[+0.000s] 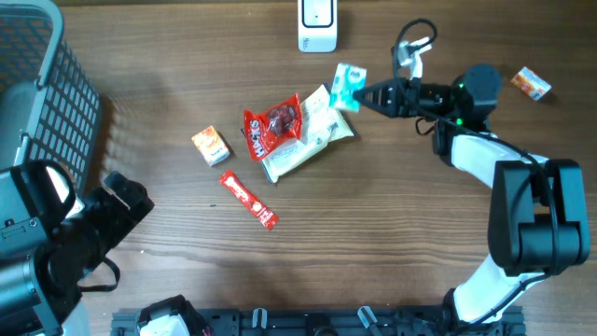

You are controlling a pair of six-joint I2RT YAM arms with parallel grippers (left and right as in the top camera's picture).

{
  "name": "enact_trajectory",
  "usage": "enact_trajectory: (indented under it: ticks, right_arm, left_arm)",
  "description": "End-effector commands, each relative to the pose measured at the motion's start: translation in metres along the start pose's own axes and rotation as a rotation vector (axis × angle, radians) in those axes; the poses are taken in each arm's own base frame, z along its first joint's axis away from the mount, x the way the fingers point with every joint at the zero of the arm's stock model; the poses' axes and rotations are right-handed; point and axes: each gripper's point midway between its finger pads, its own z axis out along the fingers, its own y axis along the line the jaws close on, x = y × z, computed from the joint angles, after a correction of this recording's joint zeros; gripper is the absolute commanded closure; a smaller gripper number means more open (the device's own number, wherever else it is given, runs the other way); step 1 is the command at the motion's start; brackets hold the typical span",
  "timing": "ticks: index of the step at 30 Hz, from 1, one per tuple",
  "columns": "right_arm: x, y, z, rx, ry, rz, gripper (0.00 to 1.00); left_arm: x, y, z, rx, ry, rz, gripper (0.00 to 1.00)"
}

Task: Scan the item barcode
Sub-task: 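Carry the teal Kleenex pack up toward the white scanner, then hold the Kleenex pack in front of the white scanner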

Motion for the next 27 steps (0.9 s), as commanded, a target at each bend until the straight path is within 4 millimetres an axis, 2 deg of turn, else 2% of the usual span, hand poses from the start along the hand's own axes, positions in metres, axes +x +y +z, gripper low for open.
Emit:
enact_trajectory:
  ticks: [1,3,7,9,15,18,23,27]
  right_arm:
    - [-0.056,-0.004,-0.003,0.063,-0.188,-0.073,0.96]
    - [-0.077,-0.021,-0.006,0.153,-0.261,-0.059,0.95]
    - [-0.1,-0.079,-0.02,0.504,-0.345,-0.007,0.95]
    - [-0.107,-0.088,-0.025,0.668,-0.328,-0.048,0.95]
    - [-0.139,-0.078,-0.04,1.08,-0.319,-0.241,0.96]
    - [-0.155,-0.07,-0.05,1.342,-0.333,-0.41,0.96]
    - [-0.176,-0.055,-0.036,1.602,-0.319,-0.747,0.95]
    - [-0.194,-0.053,-0.007,1.624,-0.288,-0.99,0.95]
  left_arm:
    - [-0.002,0.002,0.0,-0.01,-0.007,-0.017,0.0]
    - [-0.002,0.002,0.0,-0.01,-0.007,-0.017,0.0]
    - [-0.002,0.002,0.0,-0.01,-0.007,-0.017,0.0]
    - [-0.002,0.002,0.0,-0.01,-0.007,-0.017,0.0]
    - [-0.002,0.002,0.0,-0.01,-0.007,-0.017,0.0]
    - [-0.002,0.002,0.0,-0.01,-0.007,-0.017,0.0]
    - [-0.002,0.002,0.0,-0.01,-0.007,-0.017,0.0]
    - [-0.002,0.002,0.0,-0.01,-0.007,-0.017,0.0]
